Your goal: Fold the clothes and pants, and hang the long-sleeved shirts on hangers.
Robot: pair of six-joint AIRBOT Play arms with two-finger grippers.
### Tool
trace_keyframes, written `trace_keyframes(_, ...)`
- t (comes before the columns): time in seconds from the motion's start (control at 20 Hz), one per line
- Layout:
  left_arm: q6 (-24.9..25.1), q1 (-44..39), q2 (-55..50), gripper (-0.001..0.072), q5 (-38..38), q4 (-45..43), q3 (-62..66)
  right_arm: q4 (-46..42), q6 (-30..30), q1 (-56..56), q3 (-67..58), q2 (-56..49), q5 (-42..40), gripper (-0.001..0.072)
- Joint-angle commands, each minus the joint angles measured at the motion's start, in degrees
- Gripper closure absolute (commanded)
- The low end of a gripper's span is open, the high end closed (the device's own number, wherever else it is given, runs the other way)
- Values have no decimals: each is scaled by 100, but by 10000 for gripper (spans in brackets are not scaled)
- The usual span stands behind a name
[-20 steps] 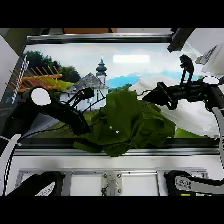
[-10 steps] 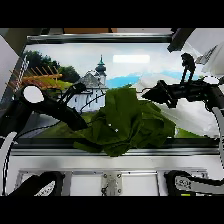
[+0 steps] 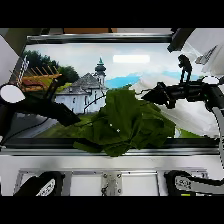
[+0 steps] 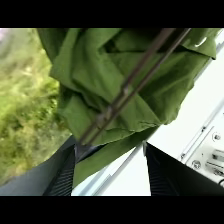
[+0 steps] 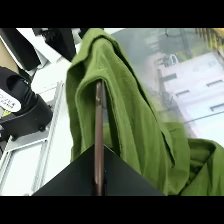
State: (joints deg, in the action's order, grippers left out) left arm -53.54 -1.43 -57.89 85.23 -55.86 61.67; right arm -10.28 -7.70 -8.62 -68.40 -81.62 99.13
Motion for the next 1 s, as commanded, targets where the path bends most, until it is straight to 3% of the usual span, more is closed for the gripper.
trace_keyframes(0.0,-96,623,431,276,-129,-181,4,-15,-26,0,-4,7,9,708)
trace_keyframes(0.25,-1062,1526,1158,276,-306,-680,-9,909,-66,-157,-4,35,-2,708)
trace_keyframes(0.35,-1370,1537,1486,274,-446,-702,-302,1056,-68,-214,-4,133,-201,708)
trace_keyframes(0.4,-1464,1427,1668,234,-527,-699,-619,1051,-70,-234,-4,212,-378,708)
trace_keyframes(0.45,-1628,1250,1816,121,-638,-695,-973,1054,-118,-236,-4,286,-553,708)
trace_keyframes(0.7,-3191,-393,2245,124,-2304,-444,-2625,1049,-219,-240,-4,470,-769,708)
trace_keyframes(0.95,-3893,-1945,1346,124,-3687,-286,-3071,1034,-372,-238,-4,474,-765,708)
